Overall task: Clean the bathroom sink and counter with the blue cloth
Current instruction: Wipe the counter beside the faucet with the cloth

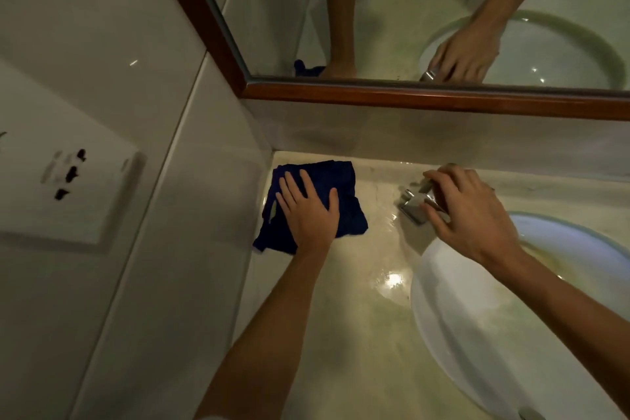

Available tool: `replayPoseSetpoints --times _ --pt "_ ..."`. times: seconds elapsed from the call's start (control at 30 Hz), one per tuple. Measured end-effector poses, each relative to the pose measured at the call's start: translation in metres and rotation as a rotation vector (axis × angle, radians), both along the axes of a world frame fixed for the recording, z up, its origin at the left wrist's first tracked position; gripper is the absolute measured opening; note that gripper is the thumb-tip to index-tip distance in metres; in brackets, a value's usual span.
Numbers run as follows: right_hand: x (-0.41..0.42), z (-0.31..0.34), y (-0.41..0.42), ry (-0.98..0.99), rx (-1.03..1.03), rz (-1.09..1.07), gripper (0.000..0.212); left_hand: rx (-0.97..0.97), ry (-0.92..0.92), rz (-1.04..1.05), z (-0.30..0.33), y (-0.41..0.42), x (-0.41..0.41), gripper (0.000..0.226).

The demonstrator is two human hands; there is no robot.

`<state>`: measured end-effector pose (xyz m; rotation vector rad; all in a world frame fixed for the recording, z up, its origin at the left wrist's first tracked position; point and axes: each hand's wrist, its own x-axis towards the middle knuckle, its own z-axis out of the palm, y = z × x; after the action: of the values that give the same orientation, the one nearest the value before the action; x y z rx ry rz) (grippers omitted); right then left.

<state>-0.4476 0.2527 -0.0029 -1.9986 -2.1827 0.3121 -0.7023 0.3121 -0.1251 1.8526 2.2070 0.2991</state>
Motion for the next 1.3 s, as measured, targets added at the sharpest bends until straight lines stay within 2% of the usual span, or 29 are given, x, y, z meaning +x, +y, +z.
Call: replayPoseSetpoints --times 0.1,0.23,0.4,0.57,0.7,0.8,1.0,1.1,1.17,1.3 --pt "0.002 -0.002 0.000 0.009 0.027 0.010 0.050 0.041 0.025 -0.026 -0.007 0.025 -0.018 0.082" --pt "0.004 -0.005 0.001 0.001 0.048 0.019 0.050 0.143 -0.033 -0.041 -0.012 0.047 -0.033 0.082" --pt "0.005 -0.007 0.000 -0.015 0.047 0.018 0.048 0.113 -0.008 -0.026 -0.014 0.044 -0.024 0.080" --pt "0.004 -0.006 -0.001 -0.020 0.038 0.017 0.048 0.126 0.014 -0.064 -0.010 0.029 0.027 0.074" --pt "0.003 -0.003 -0.001 -0.042 0.043 0.020 0.046 0.139 0.046 -0.209 -0.007 0.012 0.089 0.068" --pt "0.002 -0.003 -0.001 -0.044 0.052 0.023 0.046 0.168 0.017 -0.265 -0.008 0.008 0.103 0.062" --pt "0.002 -0.005 -0.001 -0.018 0.050 0.018 0.050 0.235 -0.056 -0.260 -0.008 0.017 0.063 0.065" --pt "0.002 -0.006 0.000 -0.015 0.041 0.015 0.051 0.190 -0.016 -0.129 -0.011 0.032 -0.009 0.074" --pt "0.002 -0.007 0.001 -0.018 0.042 0.010 0.051 0.174 -0.037 -0.116 -0.013 0.037 -0.052 0.078" --pt "0.000 -0.008 0.000 -0.016 0.037 0.002 0.051 0.147 -0.001 -0.165 -0.014 0.036 -0.060 0.077"
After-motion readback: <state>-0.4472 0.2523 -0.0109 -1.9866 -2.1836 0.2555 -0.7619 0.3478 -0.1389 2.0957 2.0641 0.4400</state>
